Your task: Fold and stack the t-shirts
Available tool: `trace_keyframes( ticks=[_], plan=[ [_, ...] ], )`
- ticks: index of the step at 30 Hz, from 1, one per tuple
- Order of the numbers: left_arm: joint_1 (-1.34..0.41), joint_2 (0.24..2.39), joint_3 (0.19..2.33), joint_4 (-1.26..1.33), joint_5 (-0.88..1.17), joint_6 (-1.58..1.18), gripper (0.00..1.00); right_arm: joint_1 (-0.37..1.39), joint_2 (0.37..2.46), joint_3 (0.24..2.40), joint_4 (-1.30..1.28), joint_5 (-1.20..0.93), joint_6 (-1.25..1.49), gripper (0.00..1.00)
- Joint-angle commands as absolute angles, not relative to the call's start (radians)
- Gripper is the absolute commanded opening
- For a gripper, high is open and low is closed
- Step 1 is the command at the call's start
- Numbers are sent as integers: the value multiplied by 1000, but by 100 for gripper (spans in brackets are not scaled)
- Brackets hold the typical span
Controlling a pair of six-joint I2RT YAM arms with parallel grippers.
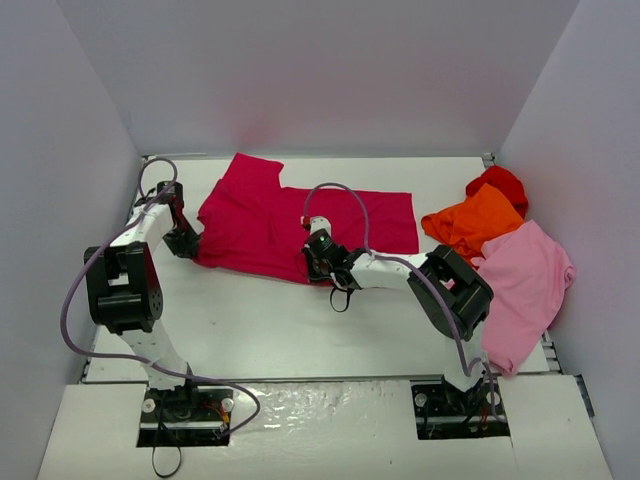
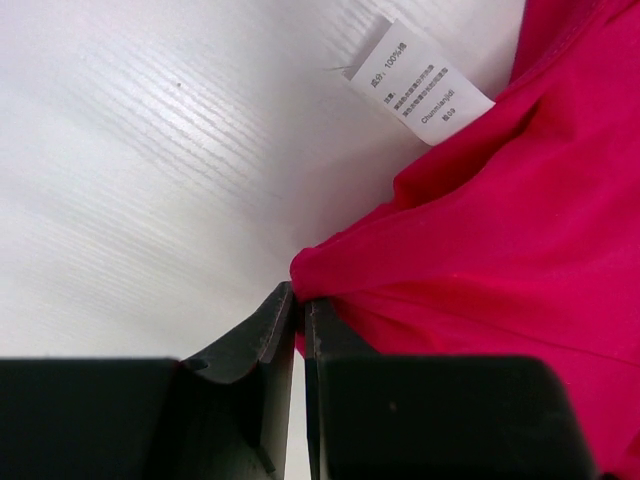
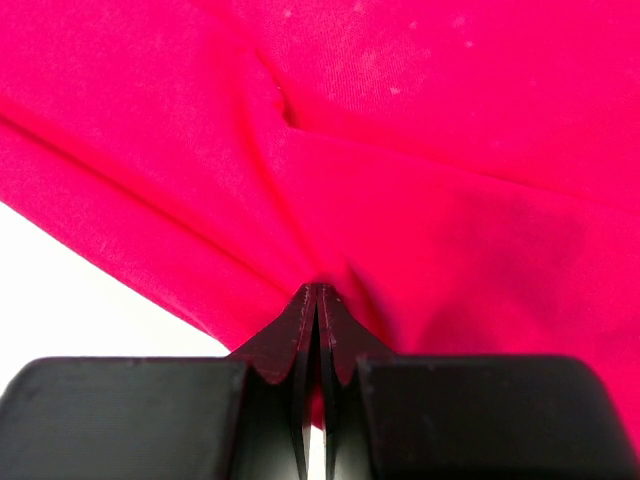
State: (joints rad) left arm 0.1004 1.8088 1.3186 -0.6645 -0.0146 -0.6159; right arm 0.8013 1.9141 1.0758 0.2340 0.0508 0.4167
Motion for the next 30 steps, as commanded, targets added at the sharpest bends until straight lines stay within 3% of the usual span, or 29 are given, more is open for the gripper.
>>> trace_keyframes(
  ticks=[1,14,18,30],
  plan=[
    [143,1739,1367,-682,-146,-580,1,799,1947,992,-91,112,404,0],
    [143,1729,1299,-664,-128,-573,4,796,1951,999,-98,133,401,0],
    [148,1764,1328,-697,-193,-557,4,788,1948,980,-104,143,401,0],
    [246,1761,1412,-713,-132,-546,4,699,1879,910,-128,164,394,0]
  ],
)
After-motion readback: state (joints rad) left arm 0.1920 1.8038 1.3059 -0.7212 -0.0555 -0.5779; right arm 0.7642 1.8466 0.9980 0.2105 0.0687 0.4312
